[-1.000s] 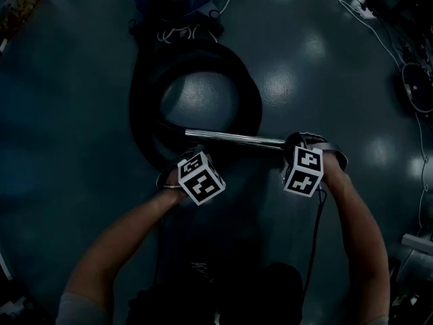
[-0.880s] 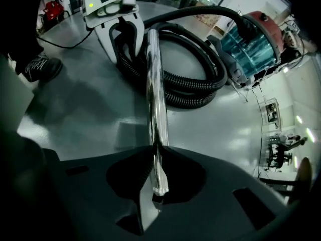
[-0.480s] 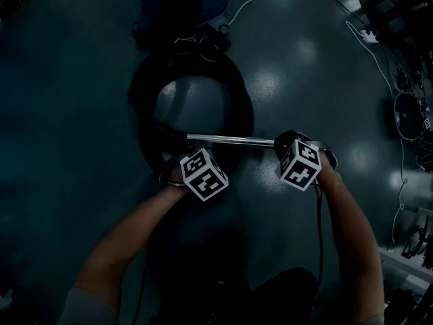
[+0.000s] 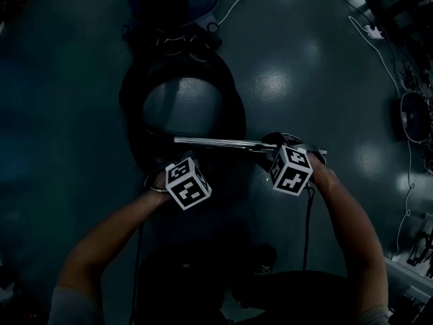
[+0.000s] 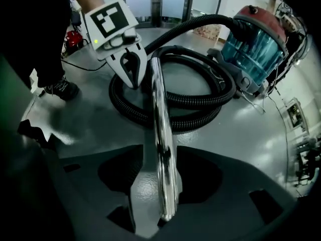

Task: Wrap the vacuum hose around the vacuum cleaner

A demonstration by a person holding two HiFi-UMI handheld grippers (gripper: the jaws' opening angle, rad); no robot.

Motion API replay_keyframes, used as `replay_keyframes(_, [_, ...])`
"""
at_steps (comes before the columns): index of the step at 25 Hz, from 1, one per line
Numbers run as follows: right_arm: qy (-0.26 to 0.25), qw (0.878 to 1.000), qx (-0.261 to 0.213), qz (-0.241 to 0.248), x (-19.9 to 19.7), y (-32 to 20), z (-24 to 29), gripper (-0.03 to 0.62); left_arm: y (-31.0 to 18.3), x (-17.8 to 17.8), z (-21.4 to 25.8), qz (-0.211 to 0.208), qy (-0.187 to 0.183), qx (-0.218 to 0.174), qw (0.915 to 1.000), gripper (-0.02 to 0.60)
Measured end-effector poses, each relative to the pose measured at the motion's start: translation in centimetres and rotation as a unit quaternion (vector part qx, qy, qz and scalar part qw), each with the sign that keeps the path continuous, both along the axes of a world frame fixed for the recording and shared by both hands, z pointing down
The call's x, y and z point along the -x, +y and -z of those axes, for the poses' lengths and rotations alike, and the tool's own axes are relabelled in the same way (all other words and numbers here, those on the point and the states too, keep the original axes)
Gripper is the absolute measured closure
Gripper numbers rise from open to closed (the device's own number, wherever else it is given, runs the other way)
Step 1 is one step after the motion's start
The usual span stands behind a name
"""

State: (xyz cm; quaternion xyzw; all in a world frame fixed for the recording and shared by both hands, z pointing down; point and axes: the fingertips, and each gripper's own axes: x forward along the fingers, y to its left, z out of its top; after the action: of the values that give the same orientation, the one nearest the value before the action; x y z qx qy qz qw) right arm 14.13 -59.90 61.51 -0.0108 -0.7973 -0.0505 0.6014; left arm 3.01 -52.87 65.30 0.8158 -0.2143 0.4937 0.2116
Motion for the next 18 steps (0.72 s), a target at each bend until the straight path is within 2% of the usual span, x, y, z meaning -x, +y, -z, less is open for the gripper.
replay_keyframes(4, [-0.001,0.999,-0.023,0.029,-0.3,-0.7,-1.7,0.404,3.6,-1.7,0.8,-0.042,0.022,0.06,0.9971,0.575])
replay_keyframes(7, [-0.001,0.998,-0.039,0.054,0.1,-1.2,-2.5,0.404,5.8,-2.1,0.7,-0.066,0.015,0.083,0.9942,0.569])
replay_keyframes(8, [-0.002,0.998,-0.036,0.061,0.3,-1.2,-2.6,0.404,6.4,-2.0,0.4,-0.07,0.009,0.091,0.9934,0.544])
replay_keyframes(10, [-0.008,0.997,-0.025,0.068,0.6,-1.1,-2.8,0.405,7.1,-1.5,-0.3,-0.072,-0.005,0.099,0.9925,0.516])
replay_keyframes(16, [-0.031,0.996,-0.024,0.075,0.8,-1.1,-3.0,0.422,7.1,-1.2,-0.7,-0.063,-0.018,0.091,0.9937,0.5])
replay_keyframes(17, [-0.034,0.996,-0.025,0.078,0.8,-1.1,-3.0,0.422,7.3,-1.2,-0.8,-0.061,-0.022,0.092,0.9937,0.462])
replay_keyframes(18, [-0.036,0.996,-0.025,0.08,0.8,-1.1,-2.9,0.422,7.6,-1.1,-1.1,-0.061,-0.029,0.093,0.9934,0.362])
